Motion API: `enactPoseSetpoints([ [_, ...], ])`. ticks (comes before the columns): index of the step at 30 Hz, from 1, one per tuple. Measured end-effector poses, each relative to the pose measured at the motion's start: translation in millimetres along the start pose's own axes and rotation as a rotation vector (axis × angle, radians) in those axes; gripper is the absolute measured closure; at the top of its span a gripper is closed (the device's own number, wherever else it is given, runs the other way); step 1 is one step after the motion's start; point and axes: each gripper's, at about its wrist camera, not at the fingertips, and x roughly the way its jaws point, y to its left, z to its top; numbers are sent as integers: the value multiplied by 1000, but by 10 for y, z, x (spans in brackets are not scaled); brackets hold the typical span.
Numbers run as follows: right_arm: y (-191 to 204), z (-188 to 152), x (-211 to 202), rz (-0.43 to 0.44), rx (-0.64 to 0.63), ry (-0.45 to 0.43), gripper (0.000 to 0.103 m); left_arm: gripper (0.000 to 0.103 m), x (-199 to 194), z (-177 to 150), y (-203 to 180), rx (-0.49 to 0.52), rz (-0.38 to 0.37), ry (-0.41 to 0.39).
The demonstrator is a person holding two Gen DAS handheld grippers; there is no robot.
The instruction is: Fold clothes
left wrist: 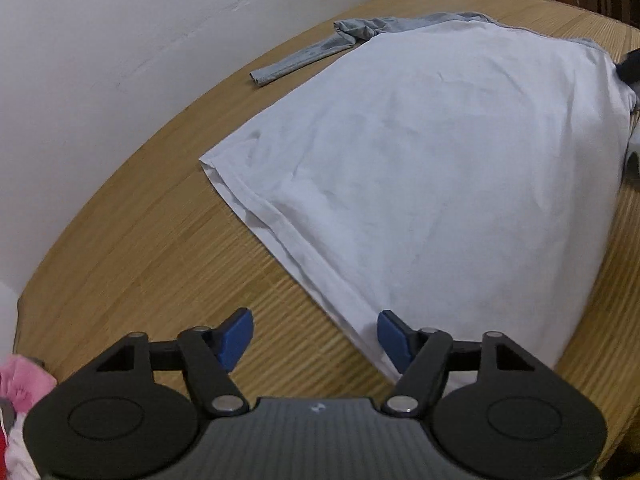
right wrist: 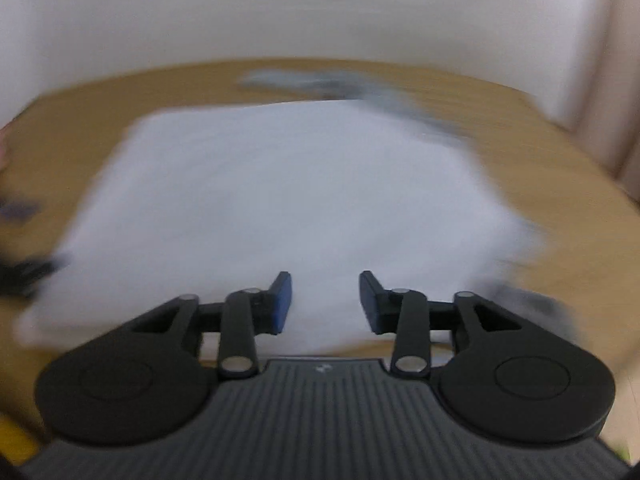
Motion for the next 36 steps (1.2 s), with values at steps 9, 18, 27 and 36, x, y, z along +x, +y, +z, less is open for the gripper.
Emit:
enactPoseSetpoints([
  [9, -1318, -47, 24, -132, 248, 61, 59, 25, -187, 524, -540, -23, -47, -18],
  [18, -1575, -103, 564, 84, 225, 182, 59, 22, -91, 1128, -1113, -142, -23, 104],
  [27, -1375, -199, 534, 54, 114, 153, 49, 21, -37, 1278, -1170, -177, -54, 152],
  [36, -1403, -191, 224, 27, 324, 117, 92, 21, 127, 1384, -1133, -147, -140, 141],
])
